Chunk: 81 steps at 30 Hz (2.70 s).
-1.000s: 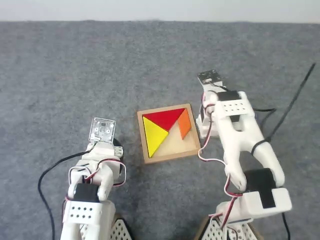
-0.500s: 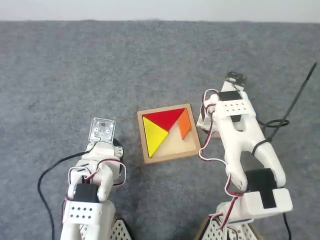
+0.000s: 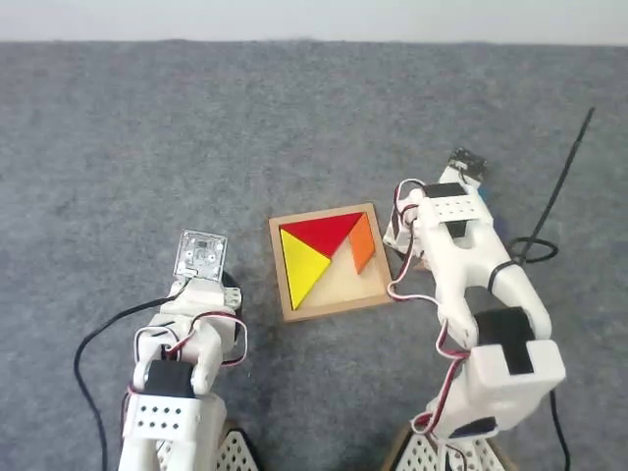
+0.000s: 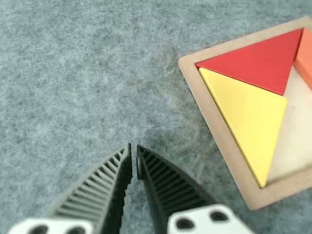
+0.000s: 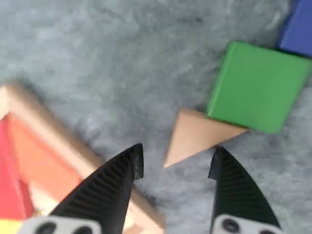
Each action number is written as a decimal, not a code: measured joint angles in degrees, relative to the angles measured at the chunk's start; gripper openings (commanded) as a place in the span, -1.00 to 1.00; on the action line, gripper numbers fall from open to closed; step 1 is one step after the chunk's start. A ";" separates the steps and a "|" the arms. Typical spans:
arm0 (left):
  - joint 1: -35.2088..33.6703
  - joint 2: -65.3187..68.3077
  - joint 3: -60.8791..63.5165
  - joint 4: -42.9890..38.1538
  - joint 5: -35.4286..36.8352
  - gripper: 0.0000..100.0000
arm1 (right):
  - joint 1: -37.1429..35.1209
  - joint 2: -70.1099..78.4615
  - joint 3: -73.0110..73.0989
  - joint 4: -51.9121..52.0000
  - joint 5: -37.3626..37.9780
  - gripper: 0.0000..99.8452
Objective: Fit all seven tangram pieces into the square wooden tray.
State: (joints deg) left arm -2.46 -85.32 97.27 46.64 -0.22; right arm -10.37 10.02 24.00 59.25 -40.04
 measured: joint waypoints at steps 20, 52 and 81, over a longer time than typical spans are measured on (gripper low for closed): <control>0.00 0.00 0.00 0.00 0.00 -0.97 | 5.19 2.20 -1.32 -1.49 -10.46 -0.53; 0.00 0.00 0.00 0.00 0.00 -0.97 | 4.04 -3.08 -0.44 -0.53 7.47 -0.85; 0.00 0.00 0.00 0.00 0.00 -0.97 | 4.13 0.44 1.14 -8.26 -7.38 -0.41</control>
State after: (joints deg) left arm -2.46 -85.32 97.27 46.64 -0.22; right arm -6.24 10.46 25.14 50.99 -47.43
